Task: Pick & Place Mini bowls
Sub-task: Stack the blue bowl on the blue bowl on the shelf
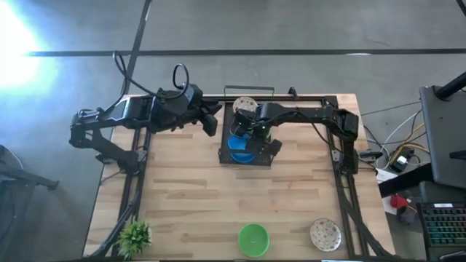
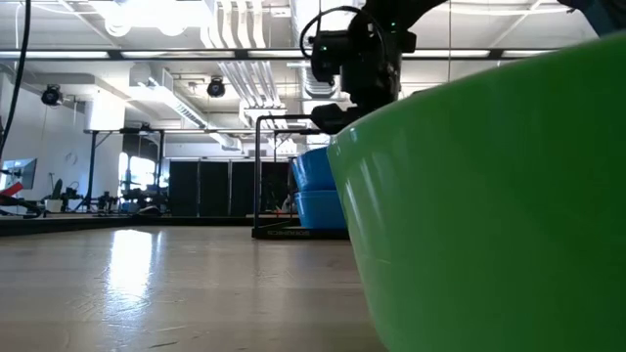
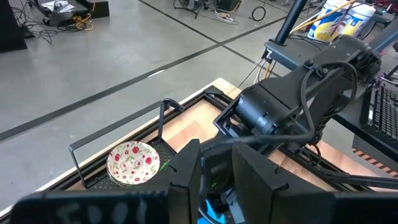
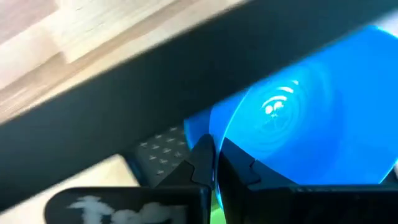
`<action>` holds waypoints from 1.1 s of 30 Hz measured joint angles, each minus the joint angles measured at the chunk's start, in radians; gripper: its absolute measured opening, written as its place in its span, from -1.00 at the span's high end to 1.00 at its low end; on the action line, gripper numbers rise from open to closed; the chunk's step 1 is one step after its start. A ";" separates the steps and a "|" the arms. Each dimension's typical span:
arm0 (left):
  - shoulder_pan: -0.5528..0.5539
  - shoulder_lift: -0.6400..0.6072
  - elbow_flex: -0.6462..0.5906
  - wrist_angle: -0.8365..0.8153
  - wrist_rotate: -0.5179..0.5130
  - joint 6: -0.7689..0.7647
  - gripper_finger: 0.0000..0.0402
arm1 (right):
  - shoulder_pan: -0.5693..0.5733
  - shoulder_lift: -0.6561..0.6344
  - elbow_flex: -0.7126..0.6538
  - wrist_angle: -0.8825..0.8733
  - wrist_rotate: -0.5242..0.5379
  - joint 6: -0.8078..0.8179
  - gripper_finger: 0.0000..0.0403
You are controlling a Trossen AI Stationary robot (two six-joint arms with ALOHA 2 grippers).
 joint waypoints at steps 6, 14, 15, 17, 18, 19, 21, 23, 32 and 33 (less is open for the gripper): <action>0.000 0.000 0.000 0.000 0.000 0.004 0.58 | 0.001 0.001 0.000 0.035 0.000 0.099 0.96; 0.001 0.000 0.000 0.000 0.000 0.031 0.58 | 0.001 0.001 0.000 0.053 0.000 0.137 0.94; 0.001 0.000 0.000 0.000 0.000 0.034 0.58 | 0.001 0.001 0.000 0.054 0.000 0.137 0.92; 0.002 0.000 0.000 0.000 0.000 0.039 0.58 | 0.001 0.001 0.000 0.055 0.000 0.137 0.87; 0.002 0.000 0.000 0.000 0.000 0.039 0.58 | 0.001 0.001 0.000 0.055 0.000 0.137 0.83; 0.002 0.000 0.000 0.000 0.000 0.040 0.58 | 0.001 0.001 0.000 0.056 -0.002 0.137 0.80; 0.002 0.000 0.000 0.000 0.000 0.043 0.58 | 0.002 0.001 0.000 0.059 -0.002 0.137 0.72; 0.002 0.000 0.000 0.000 0.000 0.055 0.58 | 0.002 0.001 0.000 0.060 -0.002 0.142 0.64; 0.002 0.000 0.000 0.000 0.000 0.058 0.58 | 0.004 -0.025 0.007 0.062 0.054 0.156 0.41; 0.002 0.000 0.000 0.000 0.001 0.058 0.58 | 0.004 -0.027 0.013 0.060 0.054 0.157 0.40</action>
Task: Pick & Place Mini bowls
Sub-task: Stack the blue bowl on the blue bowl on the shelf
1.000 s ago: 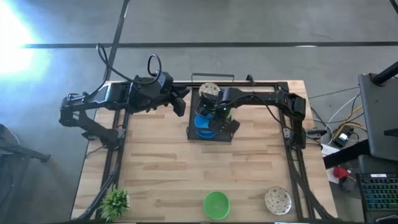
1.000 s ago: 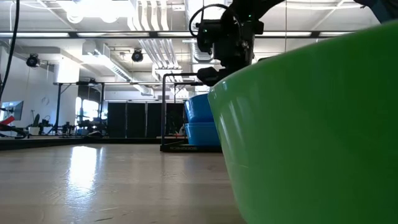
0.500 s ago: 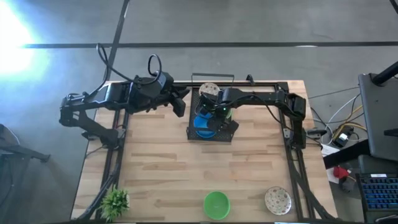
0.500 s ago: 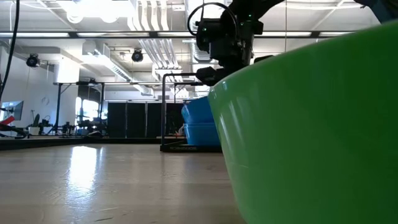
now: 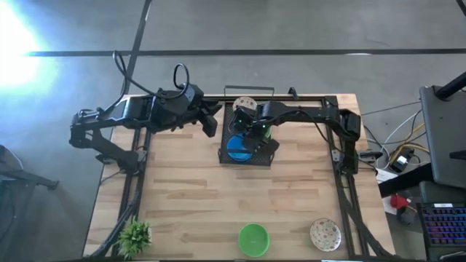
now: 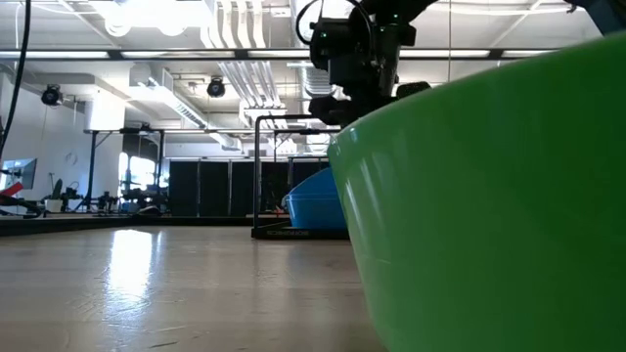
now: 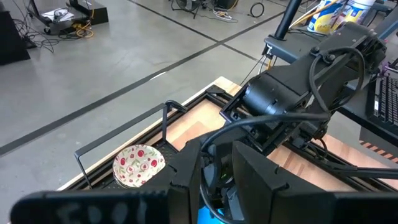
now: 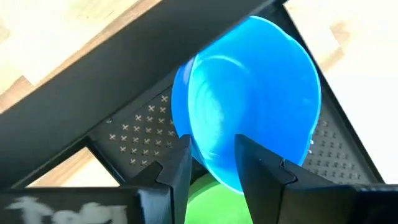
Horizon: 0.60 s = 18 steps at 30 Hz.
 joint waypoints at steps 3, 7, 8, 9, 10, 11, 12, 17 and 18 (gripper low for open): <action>0.000 0.000 0.000 0.000 0.000 0.000 0.58 | 0.000 -0.001 0.026 -0.009 0.000 0.037 0.39; 0.000 0.000 0.000 0.000 0.000 0.000 0.58 | -0.002 -0.003 0.044 -0.009 -0.001 0.069 0.41; 0.000 0.000 0.000 0.000 0.000 0.000 0.58 | -0.002 -0.003 0.047 -0.011 -0.001 0.070 0.42; 0.000 0.000 0.000 0.000 0.000 0.000 0.58 | -0.002 -0.003 0.050 -0.012 -0.001 0.074 0.43; 0.000 0.000 0.000 0.000 0.000 0.000 0.58 | -0.002 -0.003 0.054 -0.012 -0.001 0.083 0.45; 0.000 0.000 0.000 0.000 0.000 0.000 0.58 | -0.003 -0.003 0.056 -0.011 -0.002 0.092 0.46; 0.000 0.000 0.000 0.000 0.000 0.000 0.58 | -0.003 -0.003 0.057 -0.011 -0.002 0.099 0.48; 0.000 0.000 0.000 0.000 0.000 0.000 0.58 | -0.003 -0.003 0.047 -0.011 -0.003 0.140 0.57; 0.000 0.000 0.000 0.000 0.000 0.000 0.58 | -0.003 -0.003 0.041 -0.012 -0.003 0.140 0.59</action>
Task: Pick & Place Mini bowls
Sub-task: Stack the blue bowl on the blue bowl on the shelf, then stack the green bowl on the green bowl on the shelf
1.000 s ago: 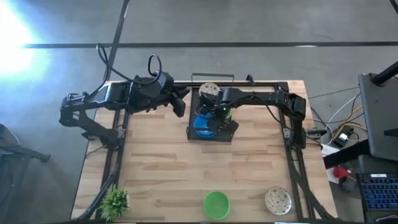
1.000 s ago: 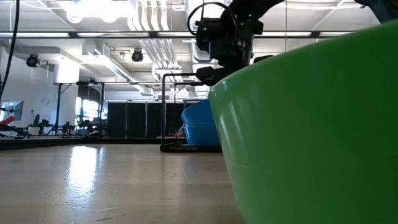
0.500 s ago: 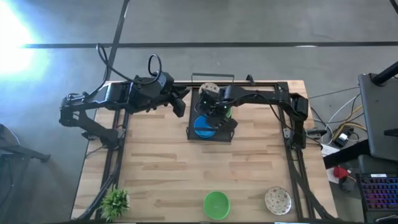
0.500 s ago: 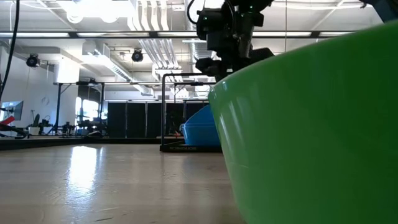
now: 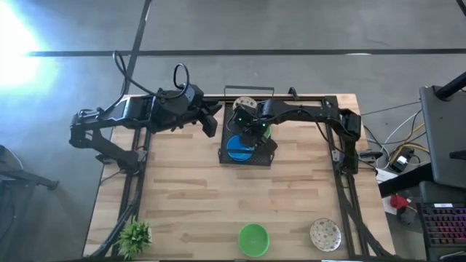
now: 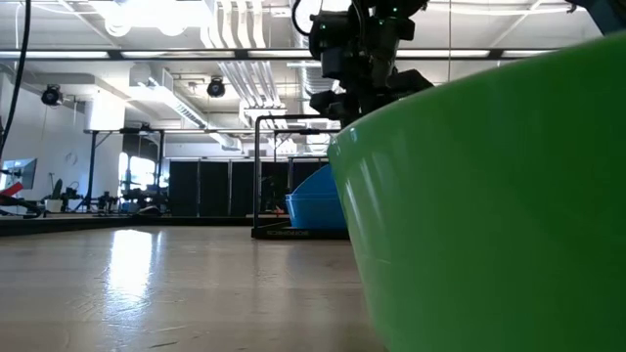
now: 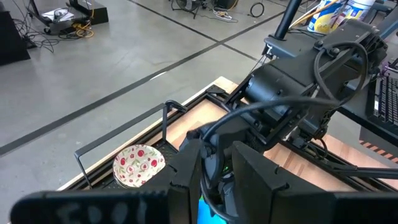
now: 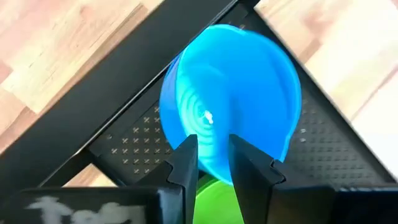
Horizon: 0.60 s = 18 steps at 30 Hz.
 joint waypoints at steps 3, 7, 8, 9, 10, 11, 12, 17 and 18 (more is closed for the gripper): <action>0.000 0.000 0.000 0.000 0.000 0.000 0.58 | 0.000 0.000 -0.026 0.000 0.000 -0.004 0.64; 0.000 0.000 0.000 0.000 0.000 0.000 0.58 | 0.000 0.000 -0.065 0.002 0.000 -0.012 0.67; 0.000 0.000 0.000 0.000 0.000 0.000 0.58 | 0.000 0.000 -0.067 0.002 0.000 -0.011 0.68; 0.000 0.000 0.000 0.000 0.000 0.000 0.58 | 0.000 0.000 -0.067 0.005 0.000 -0.005 0.69; 0.000 0.000 0.000 0.000 0.000 0.000 0.58 | 0.000 0.000 -0.065 0.006 0.000 0.002 0.69; 0.000 0.000 0.000 0.000 0.000 0.000 0.58 | 0.000 -0.001 -0.062 0.006 0.000 0.012 0.70; 0.000 0.000 0.000 0.000 0.000 0.000 0.58 | -0.001 -0.003 -0.061 0.006 0.000 0.024 0.71; 0.000 0.000 0.000 -0.021 0.006 0.019 0.58 | -0.004 -0.051 -0.057 -0.007 0.000 0.077 0.76; 0.000 0.000 0.000 -0.031 0.010 0.027 0.58 | -0.004 -0.071 -0.057 -0.007 0.000 0.095 0.77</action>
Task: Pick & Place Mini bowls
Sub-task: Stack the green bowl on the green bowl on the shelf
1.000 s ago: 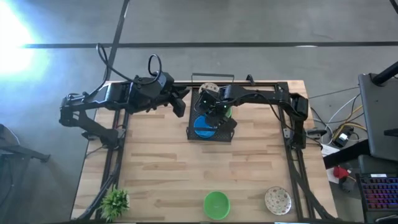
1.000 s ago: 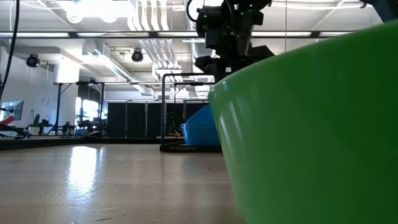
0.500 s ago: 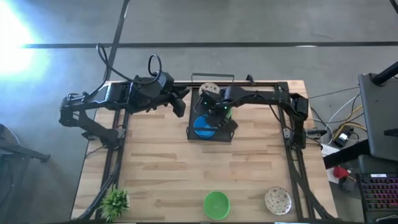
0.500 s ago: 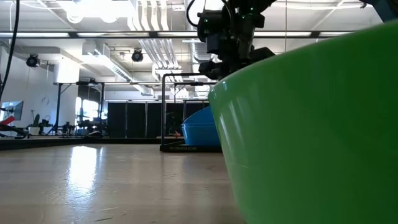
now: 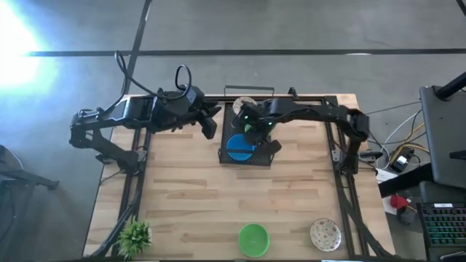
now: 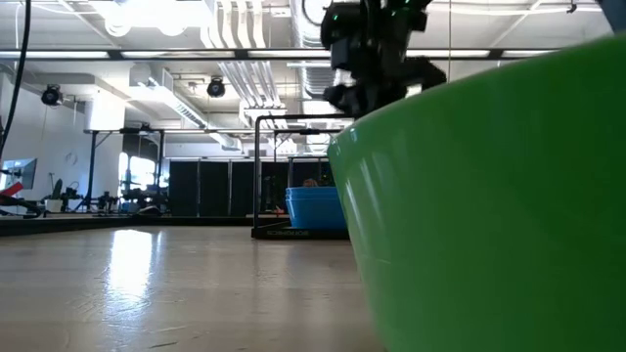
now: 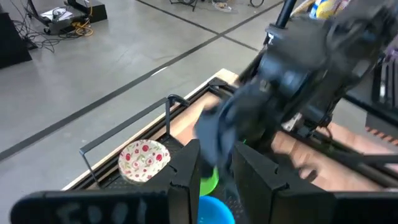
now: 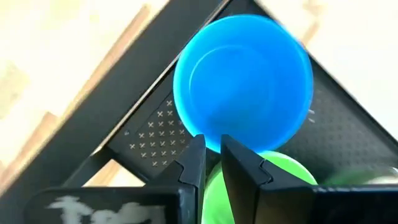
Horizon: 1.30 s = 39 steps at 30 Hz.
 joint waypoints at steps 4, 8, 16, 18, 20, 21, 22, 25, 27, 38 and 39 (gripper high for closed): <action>0.000 0.000 0.000 -0.007 0.035 0.052 0.58 | 0.000 -0.102 0.000 -0.005 0.001 0.064 0.81; -0.001 0.000 0.000 -0.008 0.075 0.099 0.58 | 0.000 -0.214 0.002 0.004 0.030 0.129 0.83; -0.039 0.002 -0.019 -0.029 0.223 0.307 0.58 | 0.030 -0.422 0.001 0.003 0.138 0.387 0.84; -0.057 0.002 -0.035 -0.030 0.253 0.341 0.58 | 0.059 -0.461 0.001 0.002 0.137 0.439 0.84; -0.078 0.002 -0.055 -0.030 0.267 0.372 0.58 | 0.097 -0.498 0.000 -0.008 0.136 0.473 0.84; -0.089 0.002 -0.065 -0.030 0.268 0.386 0.58 | 0.117 -0.515 0.000 -0.010 0.136 0.490 0.84; -0.101 0.002 -0.076 -0.030 0.272 0.399 0.58 | 0.139 -0.531 0.000 -0.014 0.136 0.505 0.84; -0.135 0.002 -0.109 -0.028 0.303 0.424 0.58 | 0.211 -0.570 -0.001 -0.019 0.136 0.558 0.84; -0.156 0.002 -0.134 -0.023 0.327 0.426 0.58 | 0.261 -0.588 -0.001 -0.019 0.135 0.599 0.84; -0.279 0.003 -0.380 0.291 0.370 0.437 0.58 | 0.431 -0.629 -0.002 -0.021 0.135 0.728 0.84; -0.290 0.003 -0.411 0.334 0.370 0.425 0.58 | 0.441 -0.632 -0.002 -0.022 0.135 0.728 0.84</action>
